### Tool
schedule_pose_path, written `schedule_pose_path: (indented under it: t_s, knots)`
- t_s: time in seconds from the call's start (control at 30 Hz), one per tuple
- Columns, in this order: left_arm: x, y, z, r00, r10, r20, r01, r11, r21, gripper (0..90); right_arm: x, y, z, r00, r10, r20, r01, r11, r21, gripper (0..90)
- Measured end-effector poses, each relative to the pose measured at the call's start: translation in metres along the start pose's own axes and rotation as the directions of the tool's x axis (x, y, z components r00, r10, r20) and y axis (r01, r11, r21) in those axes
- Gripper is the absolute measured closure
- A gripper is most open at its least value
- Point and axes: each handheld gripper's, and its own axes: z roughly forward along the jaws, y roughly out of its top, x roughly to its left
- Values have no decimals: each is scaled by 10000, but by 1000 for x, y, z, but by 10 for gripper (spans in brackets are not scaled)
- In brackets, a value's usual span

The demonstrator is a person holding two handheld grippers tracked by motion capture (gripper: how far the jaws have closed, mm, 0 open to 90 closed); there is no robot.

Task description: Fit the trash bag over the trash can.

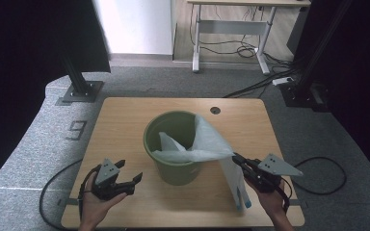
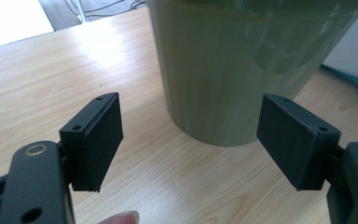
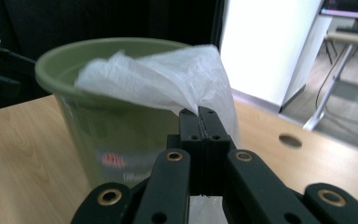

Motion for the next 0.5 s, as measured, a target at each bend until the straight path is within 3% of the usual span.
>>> schedule_pose_path:
  t_s: [0.03, 0.27, 0.4, 0.5]
  knots:
    - [-3, 3, 0, 9999, 62, 93, -62, 10000, -51, 220, 3, 11, 4, 9994, -323, -122, 322, 9994, -84, 884]
    - [-8, 11, 7, 9994, 207, 266, -208, 9998, 11, 218, 21, 35, 19, 9944, -838, -644, 820, 9962, -307, 884]
    - [-10, 11, 8, 9992, 256, 314, -255, 9997, -16, 218, 33, 36, 29, 9882, -1274, -850, 1272, 9918, -77, 878]
    - [-10, 11, 7, 9993, 211, 324, -209, 9998, -42, 218, 36, 27, 37, 9883, -1115, -1037, 1149, 9930, 276, 836]
